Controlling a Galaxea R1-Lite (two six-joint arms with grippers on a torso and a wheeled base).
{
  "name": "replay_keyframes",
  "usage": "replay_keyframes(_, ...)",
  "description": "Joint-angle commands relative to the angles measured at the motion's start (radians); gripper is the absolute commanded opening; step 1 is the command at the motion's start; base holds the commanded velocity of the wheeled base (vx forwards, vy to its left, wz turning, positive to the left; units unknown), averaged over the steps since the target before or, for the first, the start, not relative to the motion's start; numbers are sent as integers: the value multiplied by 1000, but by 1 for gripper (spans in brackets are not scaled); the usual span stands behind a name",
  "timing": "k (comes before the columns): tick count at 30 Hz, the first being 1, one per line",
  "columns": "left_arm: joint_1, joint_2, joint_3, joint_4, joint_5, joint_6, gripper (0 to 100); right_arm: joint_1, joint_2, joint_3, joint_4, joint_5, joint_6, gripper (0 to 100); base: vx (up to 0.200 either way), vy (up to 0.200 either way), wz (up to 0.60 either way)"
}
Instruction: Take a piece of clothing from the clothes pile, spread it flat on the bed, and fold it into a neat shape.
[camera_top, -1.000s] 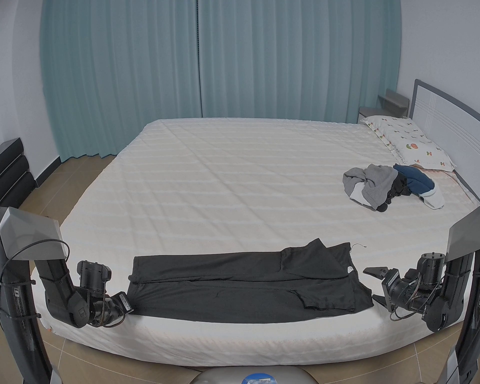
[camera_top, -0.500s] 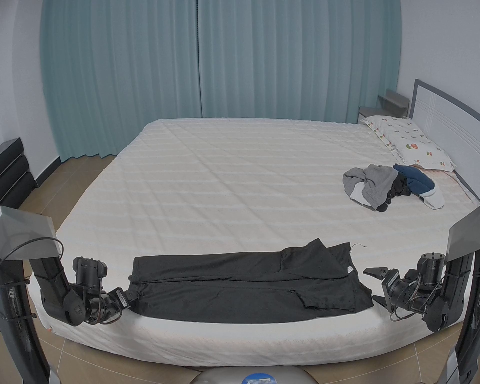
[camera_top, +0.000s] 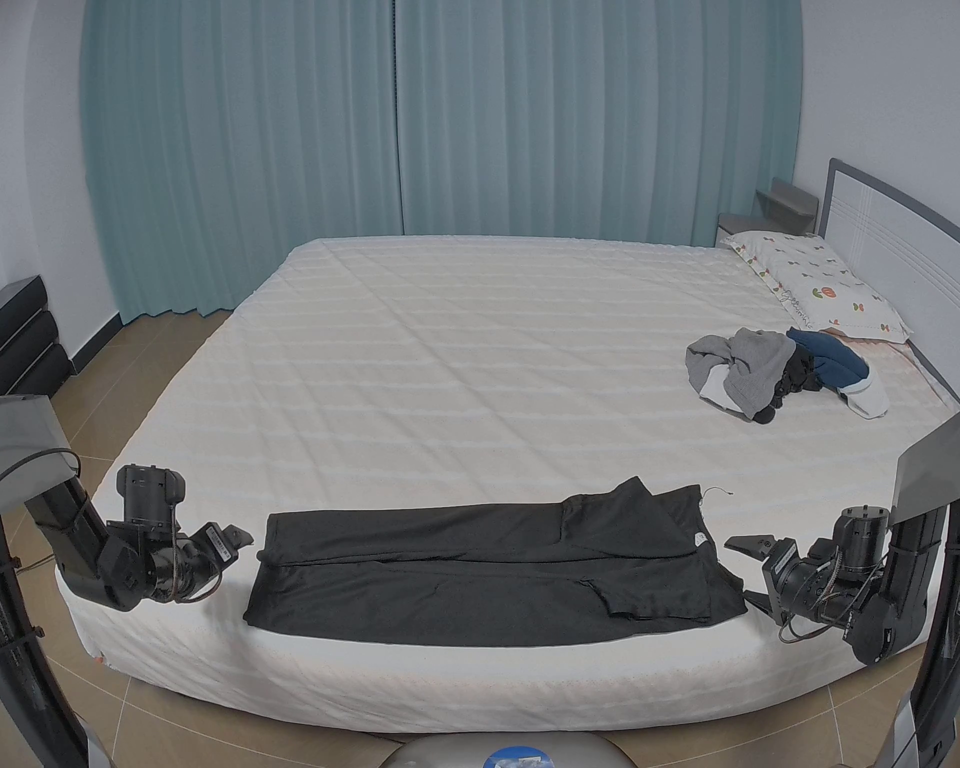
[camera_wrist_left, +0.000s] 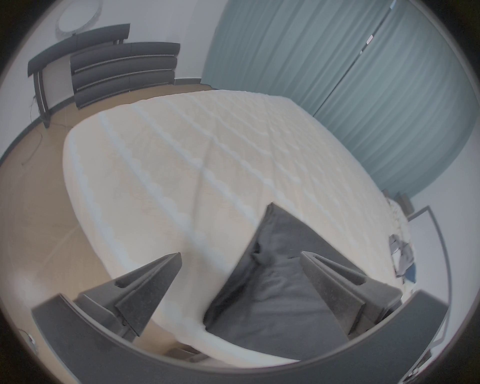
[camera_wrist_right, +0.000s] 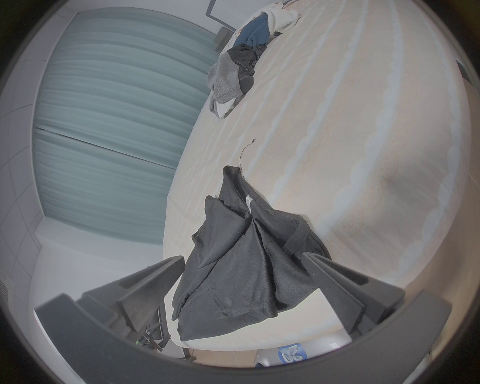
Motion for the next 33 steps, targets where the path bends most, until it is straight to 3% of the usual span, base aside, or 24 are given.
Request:
replay_keyframes(1,-60,15,-83,30,-11,-81,100,5,3,0,-9,0,1,100,0,0,0)
replay_keyframes(9,-119,98,-214,153,-22,-265,100,6,8,0,-9,0,1,100,0,0,0)
replay_keyframes(28,-142,197,-290,144,-7,-274,100,11,13,-3,-9,-1,0,100,0,0,0)
replay_keyframes(29,-143,202,-301,147,-5,-273,0,11,11,-7,-9,-3,-2,100,0,0,0)
replay_keyframes(33,-143,216,-319,150,16,-271,0,15,0,-3,-9,-3,-4,100,0,0,0)
